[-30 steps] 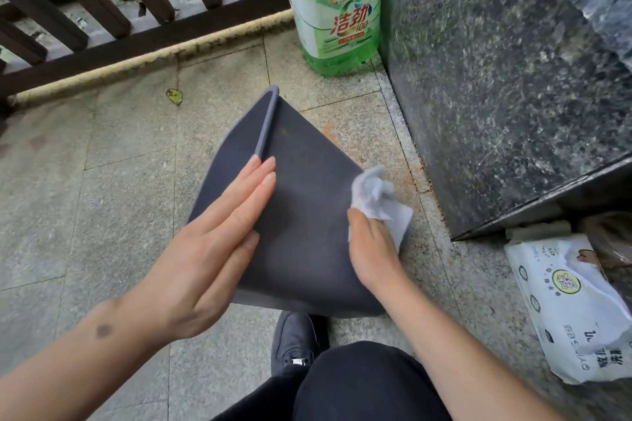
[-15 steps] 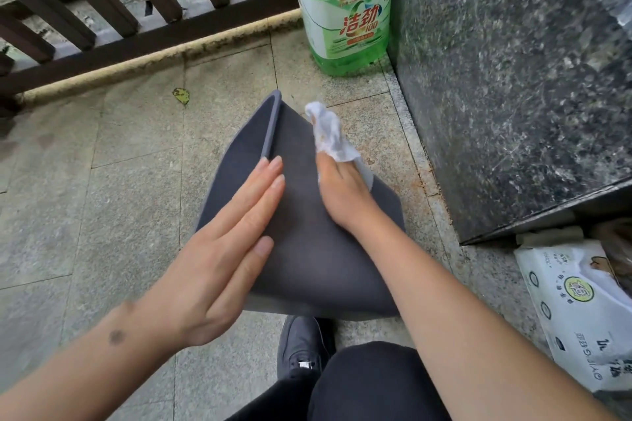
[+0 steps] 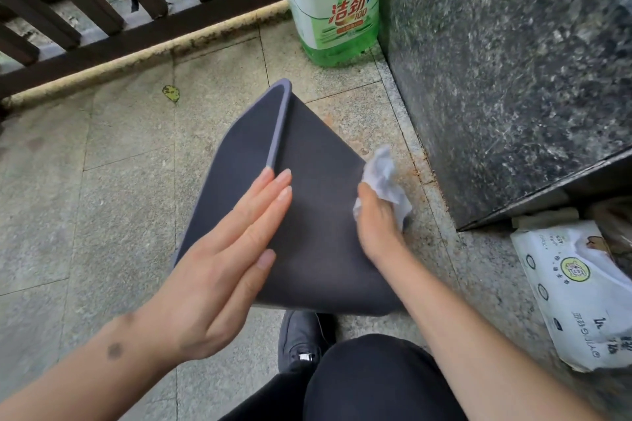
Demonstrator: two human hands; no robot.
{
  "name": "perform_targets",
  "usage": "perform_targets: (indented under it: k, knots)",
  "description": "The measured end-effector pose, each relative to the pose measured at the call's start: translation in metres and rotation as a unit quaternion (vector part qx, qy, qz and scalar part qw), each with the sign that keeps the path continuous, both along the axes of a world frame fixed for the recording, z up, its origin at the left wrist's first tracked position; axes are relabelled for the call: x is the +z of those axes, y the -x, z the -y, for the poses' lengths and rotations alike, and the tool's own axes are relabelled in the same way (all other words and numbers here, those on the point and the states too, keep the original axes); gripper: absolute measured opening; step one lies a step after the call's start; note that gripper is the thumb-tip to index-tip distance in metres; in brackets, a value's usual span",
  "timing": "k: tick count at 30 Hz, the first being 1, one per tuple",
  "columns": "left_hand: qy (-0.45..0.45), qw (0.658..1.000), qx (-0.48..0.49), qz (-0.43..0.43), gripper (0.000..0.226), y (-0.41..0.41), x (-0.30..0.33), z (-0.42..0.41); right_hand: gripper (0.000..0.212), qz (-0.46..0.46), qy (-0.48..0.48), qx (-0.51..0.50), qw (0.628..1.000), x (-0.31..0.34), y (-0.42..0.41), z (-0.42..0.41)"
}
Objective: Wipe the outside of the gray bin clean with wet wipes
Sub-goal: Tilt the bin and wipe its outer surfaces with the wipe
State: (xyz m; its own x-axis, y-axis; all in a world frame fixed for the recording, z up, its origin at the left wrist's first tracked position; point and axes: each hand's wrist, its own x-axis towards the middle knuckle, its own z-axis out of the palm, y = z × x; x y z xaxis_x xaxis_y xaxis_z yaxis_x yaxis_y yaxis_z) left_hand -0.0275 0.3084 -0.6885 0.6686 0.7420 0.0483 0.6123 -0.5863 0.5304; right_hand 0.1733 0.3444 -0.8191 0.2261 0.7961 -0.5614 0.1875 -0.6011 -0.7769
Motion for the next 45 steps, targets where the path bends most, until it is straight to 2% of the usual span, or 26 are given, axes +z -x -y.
perform_targets:
  k: [4, 6, 8, 13, 16, 20, 25, 28, 30, 35, 39, 45]
  knots:
    - [0.004, 1.000, 0.020, 0.007, 0.056, 0.002, -0.001, -0.001, 0.044, -0.110, -0.175, 0.060, 0.977, 0.068, 0.041, 0.022]
    - [0.022, 0.998, 0.054, 0.025, 0.059, 0.004, -0.001, -0.003, 0.042, -0.125, -0.248, 0.143, 0.950, 0.093, 0.056, 0.033]
    - [0.055, 0.993, 0.097, 0.046, 0.064, 0.005, 0.000, -0.003, 0.041, -0.103, -0.272, 0.204, 0.935, 0.103, 0.060, 0.035]
    - [0.091, 0.981, 0.166, 0.043, 0.069, 0.001, 0.005, -0.011, 0.042, -0.078, -0.264, 0.216, 0.937, 0.079, 0.050, 0.030]
    - [0.111, 0.971, 0.212, 0.025, 0.063, 0.006, 0.003, -0.024, 0.047, -0.048, -0.201, 0.190, 0.960, 0.045, 0.036, 0.020]
    - [0.136, 0.954, 0.265, 0.020, 0.060, 0.013, -0.001, -0.035, 0.025, 0.056, -0.089, 0.181, 0.978, -0.009, 0.003, 0.013]
    - [0.110, 0.968, 0.227, -0.009, 0.068, -0.001, 0.002, -0.048, 0.020, -0.008, -0.112, 0.045, 0.993, -0.018, -0.009, 0.021]
    - [0.075, 0.972, 0.214, -0.066, 0.068, -0.015, 0.007, -0.073, 0.031, -0.020, -0.114, 0.039, 0.993, -0.019, -0.013, 0.024]
    - [0.058, 0.971, 0.211, -0.093, 0.066, -0.024, 0.010, -0.084, 0.036, -0.030, -0.083, 0.037, 0.995, -0.023, -0.018, 0.026]
    - [0.025, 0.982, 0.161, -0.093, 0.068, -0.039, 0.014, -0.085, 0.033, -0.027, -0.036, 0.021, 0.999, -0.028, -0.028, 0.032]
    - [0.011, 0.987, 0.135, -0.083, 0.070, -0.044, 0.015, -0.080, 0.032, -0.034, -0.097, -0.026, 0.994, -0.015, -0.035, 0.027]
    - [-0.028, 0.996, 0.069, -0.045, 0.077, -0.041, 0.006, -0.061, 0.032, -0.083, -0.179, -0.030, 0.980, 0.011, -0.039, 0.011]
